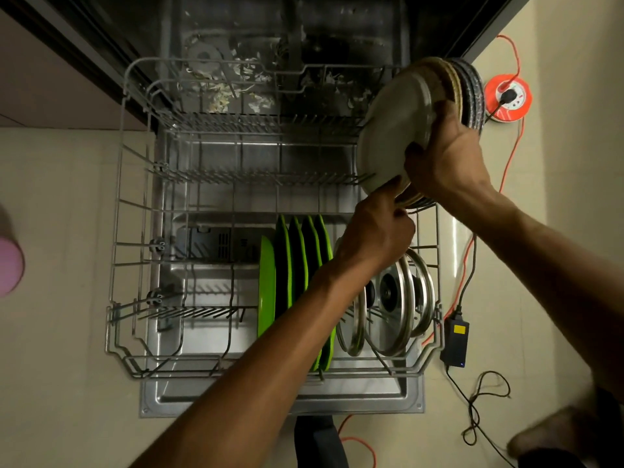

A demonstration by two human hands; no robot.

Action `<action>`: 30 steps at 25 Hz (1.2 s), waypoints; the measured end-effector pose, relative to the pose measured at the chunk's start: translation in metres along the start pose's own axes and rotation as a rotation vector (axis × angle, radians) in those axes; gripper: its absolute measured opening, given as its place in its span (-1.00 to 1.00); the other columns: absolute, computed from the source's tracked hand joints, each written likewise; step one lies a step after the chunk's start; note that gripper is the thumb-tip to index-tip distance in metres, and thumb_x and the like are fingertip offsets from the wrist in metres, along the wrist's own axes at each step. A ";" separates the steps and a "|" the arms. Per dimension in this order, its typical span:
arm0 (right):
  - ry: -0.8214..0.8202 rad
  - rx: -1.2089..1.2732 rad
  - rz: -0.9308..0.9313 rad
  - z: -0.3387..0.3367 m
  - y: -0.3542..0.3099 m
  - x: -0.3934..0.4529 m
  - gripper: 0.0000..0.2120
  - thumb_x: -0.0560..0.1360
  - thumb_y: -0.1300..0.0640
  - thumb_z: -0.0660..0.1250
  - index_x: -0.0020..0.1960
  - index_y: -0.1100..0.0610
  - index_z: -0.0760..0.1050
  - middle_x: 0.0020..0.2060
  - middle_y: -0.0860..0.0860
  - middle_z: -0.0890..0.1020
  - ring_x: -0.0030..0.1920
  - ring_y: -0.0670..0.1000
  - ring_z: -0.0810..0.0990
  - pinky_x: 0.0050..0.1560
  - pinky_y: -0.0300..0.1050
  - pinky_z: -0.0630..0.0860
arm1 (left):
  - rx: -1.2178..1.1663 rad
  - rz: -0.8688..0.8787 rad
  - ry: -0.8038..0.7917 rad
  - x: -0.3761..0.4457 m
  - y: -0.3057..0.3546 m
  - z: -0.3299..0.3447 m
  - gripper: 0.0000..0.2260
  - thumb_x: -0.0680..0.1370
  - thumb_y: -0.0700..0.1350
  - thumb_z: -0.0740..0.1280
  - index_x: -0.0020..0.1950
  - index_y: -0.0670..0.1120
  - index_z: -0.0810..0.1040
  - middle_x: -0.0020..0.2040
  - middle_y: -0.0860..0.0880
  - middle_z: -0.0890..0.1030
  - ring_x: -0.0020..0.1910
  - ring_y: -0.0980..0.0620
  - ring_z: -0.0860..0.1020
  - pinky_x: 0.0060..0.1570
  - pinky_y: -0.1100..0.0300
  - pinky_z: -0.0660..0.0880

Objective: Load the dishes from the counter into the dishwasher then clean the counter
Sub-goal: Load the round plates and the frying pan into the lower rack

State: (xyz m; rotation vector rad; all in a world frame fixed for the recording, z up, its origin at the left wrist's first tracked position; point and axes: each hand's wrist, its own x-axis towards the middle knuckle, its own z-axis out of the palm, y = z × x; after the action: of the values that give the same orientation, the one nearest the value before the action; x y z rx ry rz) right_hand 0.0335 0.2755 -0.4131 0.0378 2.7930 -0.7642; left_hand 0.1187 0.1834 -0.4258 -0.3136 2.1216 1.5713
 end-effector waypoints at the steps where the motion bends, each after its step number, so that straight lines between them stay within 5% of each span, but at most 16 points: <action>1: -0.002 0.005 -0.021 0.001 0.000 -0.009 -0.47 0.56 0.23 0.29 0.46 0.26 0.18 0.23 0.23 0.53 0.12 0.21 0.59 -0.09 -0.18 0.55 | 0.050 0.024 0.042 -0.008 -0.002 -0.004 -0.49 0.62 -0.24 0.21 0.56 -0.02 0.22 0.50 -0.06 0.35 0.44 -0.01 0.35 0.20 0.36 0.27; 4: -0.014 0.032 -0.135 0.007 -0.002 -0.041 -0.54 0.58 0.12 0.29 0.42 0.25 0.28 0.23 0.23 0.54 0.08 0.17 0.62 -0.01 -0.14 0.62 | 0.203 0.147 0.132 -0.032 -0.006 -0.021 -0.53 0.58 -0.21 0.31 0.48 -0.10 0.33 0.38 -0.07 0.46 0.30 0.04 0.46 0.22 0.38 0.41; 6: -0.035 0.076 -0.227 0.009 -0.011 -0.067 -0.61 0.59 0.10 0.29 0.36 0.24 0.36 0.16 0.17 0.60 -0.01 0.08 0.65 -0.13 -0.46 0.51 | 0.276 0.139 0.165 -0.049 -0.004 -0.037 -0.49 0.58 -0.18 0.32 0.51 -0.08 0.28 0.45 -0.03 0.39 0.38 0.10 0.36 0.25 0.57 0.22; 8: -0.057 0.092 -0.272 0.005 -0.023 -0.093 -0.62 0.59 0.04 0.28 0.34 0.19 0.40 0.15 0.11 0.62 0.02 0.02 0.64 -0.13 -0.54 0.42 | 0.332 0.098 0.206 -0.069 -0.001 -0.054 -0.46 0.61 -0.11 0.29 0.56 -0.07 0.18 0.54 -0.01 0.25 0.49 0.12 0.20 0.29 0.58 -0.02; 12: -0.109 0.102 -0.236 -0.018 -0.056 -0.143 -0.50 0.59 -0.18 0.21 0.40 0.09 0.37 0.27 0.09 0.57 -0.05 -0.05 0.63 0.01 -0.11 0.58 | 0.350 0.062 0.223 -0.120 0.013 -0.084 -0.44 0.63 0.01 0.24 0.58 -0.03 0.13 0.58 0.02 0.16 0.54 0.09 0.14 0.50 0.21 0.15; 16: -0.140 0.144 -0.246 -0.055 -0.112 -0.186 -0.42 0.55 -0.27 0.14 0.44 0.04 0.34 0.32 0.06 0.53 0.23 0.03 0.56 0.17 -0.05 0.54 | 0.332 0.052 0.250 -0.180 0.043 -0.120 -0.44 0.61 0.01 0.26 0.57 0.00 0.16 0.57 0.06 0.16 0.53 0.13 0.16 0.47 0.26 0.18; 21: -0.183 0.166 -0.252 -0.103 -0.185 -0.228 -0.35 0.54 -0.35 0.05 0.47 0.03 0.30 0.38 0.04 0.48 0.26 0.03 0.54 0.21 -0.07 0.50 | 0.333 0.037 0.257 -0.257 0.092 -0.168 -0.45 0.61 0.02 0.27 0.56 0.01 0.17 0.57 0.09 0.15 0.52 0.16 0.14 0.41 0.34 0.10; 30: -0.185 0.172 -0.324 -0.202 -0.314 -0.321 -0.31 0.53 -0.38 0.00 0.50 0.01 0.24 0.43 0.01 0.41 0.40 -0.01 0.39 0.31 -0.10 0.37 | 0.306 0.093 0.360 -0.402 0.186 -0.253 -0.50 0.62 0.06 0.24 0.54 0.03 0.24 0.54 0.07 0.26 0.50 0.11 0.24 0.41 0.24 0.25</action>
State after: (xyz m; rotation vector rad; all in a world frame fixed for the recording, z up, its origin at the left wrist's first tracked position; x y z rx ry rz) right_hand 0.2713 0.1195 -0.0112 -0.4421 2.5802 -1.0237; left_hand 0.3196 -0.0363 -0.0116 -0.4218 2.6463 1.2842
